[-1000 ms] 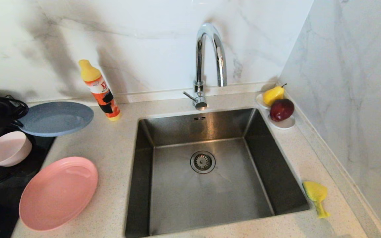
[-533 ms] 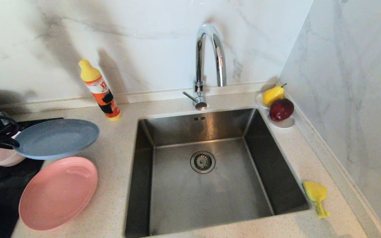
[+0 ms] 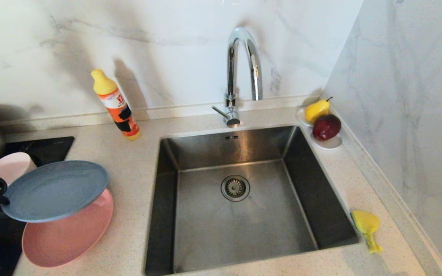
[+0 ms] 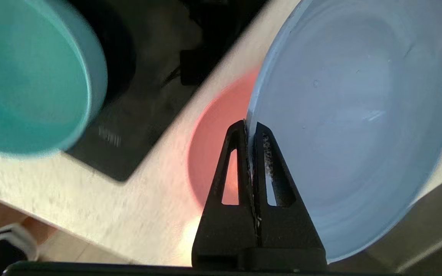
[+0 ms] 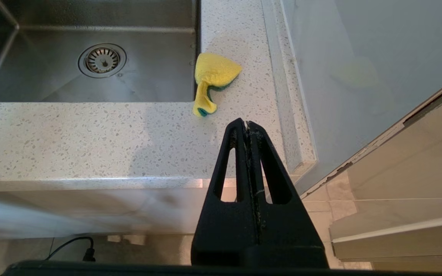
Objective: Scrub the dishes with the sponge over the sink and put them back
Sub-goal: Place the plate on the plate
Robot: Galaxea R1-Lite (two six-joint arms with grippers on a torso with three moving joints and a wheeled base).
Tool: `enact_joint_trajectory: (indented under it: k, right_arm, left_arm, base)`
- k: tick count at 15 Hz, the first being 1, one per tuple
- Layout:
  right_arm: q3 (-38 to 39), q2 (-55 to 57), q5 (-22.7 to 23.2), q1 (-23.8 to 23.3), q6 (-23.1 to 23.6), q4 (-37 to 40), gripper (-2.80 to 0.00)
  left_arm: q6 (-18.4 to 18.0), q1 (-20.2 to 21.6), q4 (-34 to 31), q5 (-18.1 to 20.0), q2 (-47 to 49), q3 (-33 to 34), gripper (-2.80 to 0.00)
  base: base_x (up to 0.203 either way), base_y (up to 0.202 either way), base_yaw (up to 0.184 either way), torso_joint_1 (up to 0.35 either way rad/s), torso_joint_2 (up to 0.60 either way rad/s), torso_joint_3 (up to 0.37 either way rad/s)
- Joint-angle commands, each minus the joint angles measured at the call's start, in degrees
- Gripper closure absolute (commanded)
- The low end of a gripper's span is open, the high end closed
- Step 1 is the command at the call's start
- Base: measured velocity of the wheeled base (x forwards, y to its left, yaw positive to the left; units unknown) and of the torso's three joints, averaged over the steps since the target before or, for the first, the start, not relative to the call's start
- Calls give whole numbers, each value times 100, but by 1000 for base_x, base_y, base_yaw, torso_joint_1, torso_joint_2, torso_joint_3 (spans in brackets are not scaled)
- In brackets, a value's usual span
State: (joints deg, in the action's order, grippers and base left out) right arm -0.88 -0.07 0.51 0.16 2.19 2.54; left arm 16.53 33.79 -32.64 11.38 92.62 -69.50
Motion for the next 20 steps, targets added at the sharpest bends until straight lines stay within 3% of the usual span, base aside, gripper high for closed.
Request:
enact_joint_trajectory:
  k: [1, 4, 6, 11, 16, 20]
  right_arm:
    - [0, -10, 2, 2, 1, 1, 0]
    - [0, -6, 2, 2, 1, 1, 0]
    - [0, -10, 2, 2, 8, 1, 0]
    - [0, -10, 2, 2, 1, 1, 0]
    - [0, -10, 2, 2, 1, 1, 0]
    - [0, -10, 2, 2, 1, 1, 0]
  left_arm:
    - [-50, 82, 356, 193, -302, 649, 0]
    - [-54, 92, 1329, 360, -410, 1360, 0]
    - [-59, 93, 1441, 391, -482, 1518, 0]
    - [-67, 252, 1368, 431, -962, 1589, 0]
    - [-308, 351, 899, 400, -1100, 1575, 0]
    - [-390, 444, 896, 314, -1009, 1755, 0]
  base:
    - [0, 0, 0, 0, 0, 0]
    - [0, 0, 0, 0, 0, 0]
    - [0, 0, 0, 0, 0, 0]
    - [0, 0, 0, 0, 0, 0]
    - [0, 0, 0, 0, 0, 0]
    - [0, 0, 0, 0, 0, 0]
